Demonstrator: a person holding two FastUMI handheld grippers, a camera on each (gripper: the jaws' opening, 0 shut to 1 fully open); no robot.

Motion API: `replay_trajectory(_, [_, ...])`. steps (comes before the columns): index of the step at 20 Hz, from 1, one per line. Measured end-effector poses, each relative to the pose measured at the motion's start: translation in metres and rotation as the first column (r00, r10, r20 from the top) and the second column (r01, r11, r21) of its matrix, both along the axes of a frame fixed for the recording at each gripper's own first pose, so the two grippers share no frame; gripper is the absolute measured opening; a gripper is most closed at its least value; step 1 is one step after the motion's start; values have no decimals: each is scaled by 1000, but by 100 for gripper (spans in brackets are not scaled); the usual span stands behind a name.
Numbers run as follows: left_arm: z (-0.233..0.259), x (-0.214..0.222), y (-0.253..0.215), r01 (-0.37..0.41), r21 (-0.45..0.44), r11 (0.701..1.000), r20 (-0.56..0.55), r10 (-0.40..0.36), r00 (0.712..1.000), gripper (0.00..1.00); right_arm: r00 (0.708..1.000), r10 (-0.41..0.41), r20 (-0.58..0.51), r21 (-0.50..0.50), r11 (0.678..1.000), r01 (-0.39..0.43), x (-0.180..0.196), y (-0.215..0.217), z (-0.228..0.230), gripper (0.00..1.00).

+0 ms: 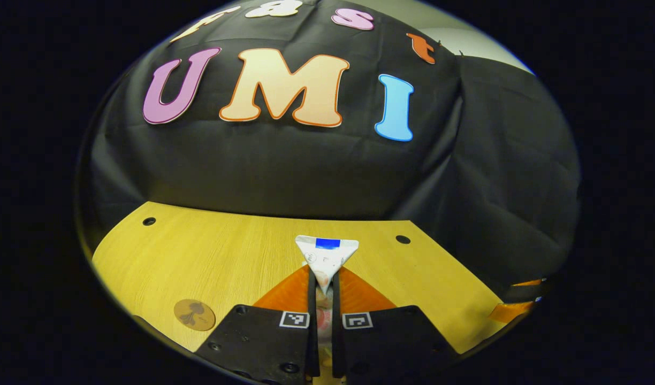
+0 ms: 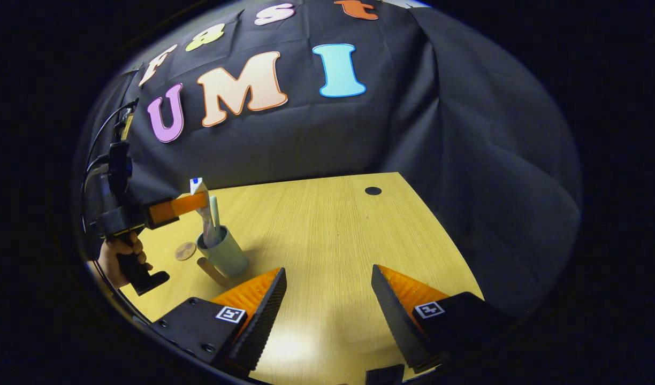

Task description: Put the toothbrush and toothpaste on the desktop into the cup, then pick up the cup and place it on the coaster on the desktop.

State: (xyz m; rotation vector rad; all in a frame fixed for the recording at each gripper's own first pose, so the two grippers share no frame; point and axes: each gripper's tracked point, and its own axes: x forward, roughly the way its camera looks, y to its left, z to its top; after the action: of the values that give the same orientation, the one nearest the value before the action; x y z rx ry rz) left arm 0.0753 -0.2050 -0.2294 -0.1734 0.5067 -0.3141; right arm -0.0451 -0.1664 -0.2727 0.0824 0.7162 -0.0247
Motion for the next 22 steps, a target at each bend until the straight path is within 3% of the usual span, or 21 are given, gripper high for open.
replay_trajectory(1, [-2, -4, 0, -3, 4, 1000, -7, 3, 1000, 9, 1000, 2, 1, 1, 1000, -2, 1, -1, 1, 95])
replay_trajectory(2, [-4, -7, 2, -14, 9, 1000, -13, 14, 1000, 10, 1000, 5, 1, 2, 1000, -5, 1, -3, 1, 98])
replay_trajectory(3, [-5, -10, 7, -36, 16, 999, -18, 37, 999, 16, 1000, 9, -1, 0, 1000, -9, 2, -3, 1, 98])
replay_trajectory(4, [-1, -12, 10, -49, 15, 999, -14, 50, 999, 28, 1000, 17, 4, 1, 1000, -17, 4, -2, 2, 98])
replay_trajectory(7, [-2, -22, 19, -91, 39, 995, -9, 91, 996, 100, 998, 64, 22, 15, 998, -64, 12, 10, 7, 98])
replay_trajectory(9, [-5, -32, 28, -123, 46, 991, -22, 124, 992, 95, 994, 107, 24, 27, 994, -108, 18, 21, 8, 98])
replay_trajectory(16, [11, -59, 79, -232, 43, 972, -8, 232, 973, 95, 955, 290, -54, 116, 952, -283, 26, 97, 3, 99])
replay_trajectory(22, [29, -77, 136, -250, 113, 962, 40, 247, 968, 95, 916, 357, -182, 194, 927, -322, 36, 165, -4, 98])
